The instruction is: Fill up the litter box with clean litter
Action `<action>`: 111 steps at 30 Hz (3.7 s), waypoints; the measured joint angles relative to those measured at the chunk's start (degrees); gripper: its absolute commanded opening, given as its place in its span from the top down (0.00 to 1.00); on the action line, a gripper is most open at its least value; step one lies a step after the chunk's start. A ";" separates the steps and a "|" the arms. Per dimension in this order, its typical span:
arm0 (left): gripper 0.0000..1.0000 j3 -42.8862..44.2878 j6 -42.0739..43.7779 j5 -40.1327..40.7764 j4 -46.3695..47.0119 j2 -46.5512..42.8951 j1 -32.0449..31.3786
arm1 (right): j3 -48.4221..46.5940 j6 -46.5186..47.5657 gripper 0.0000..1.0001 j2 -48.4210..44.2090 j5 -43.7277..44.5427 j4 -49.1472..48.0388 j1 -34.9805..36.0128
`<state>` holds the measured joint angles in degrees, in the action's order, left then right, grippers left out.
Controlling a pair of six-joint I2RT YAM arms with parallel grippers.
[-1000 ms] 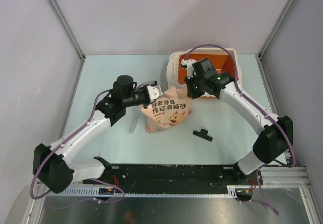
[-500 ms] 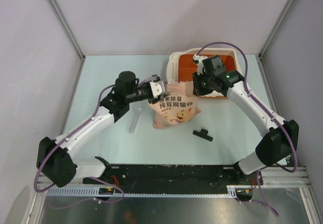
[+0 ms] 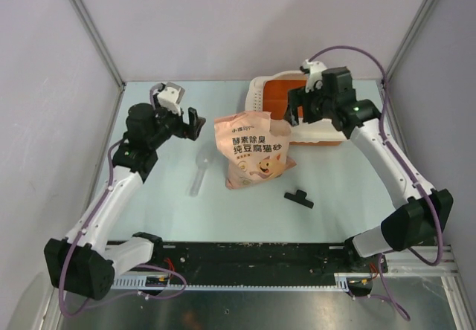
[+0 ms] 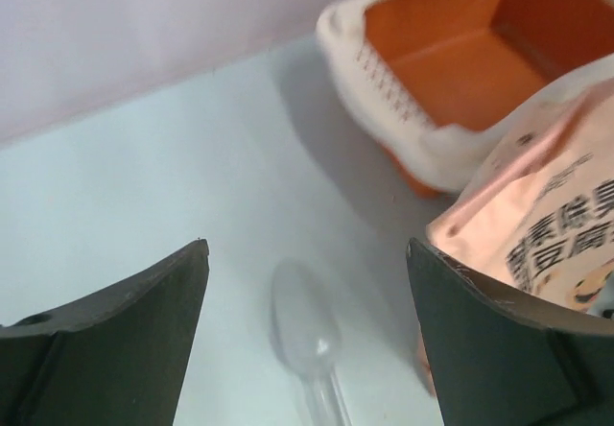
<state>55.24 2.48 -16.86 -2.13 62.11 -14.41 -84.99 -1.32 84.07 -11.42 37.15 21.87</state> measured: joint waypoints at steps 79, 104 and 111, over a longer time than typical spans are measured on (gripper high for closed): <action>1.00 11.72 -35.69 -37.97 21.31 7.06 3.89 | -3.80 -10.62 0.00 6.45 -41.35 -41.94 12.33; 0.22 14.91 -29.79 -40.74 17.05 6.99 1.84 | -12.68 7.48 1.00 11.39 -35.58 -22.97 11.06; 0.22 14.78 -17.62 -37.24 2.45 1.29 2.29 | -12.55 33.99 1.00 5.05 -10.67 -3.56 14.45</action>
<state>70.02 -15.14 -54.11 0.32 63.40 -12.12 -97.54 32.67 89.12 -22.09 33.58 36.32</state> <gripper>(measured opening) 0.789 0.317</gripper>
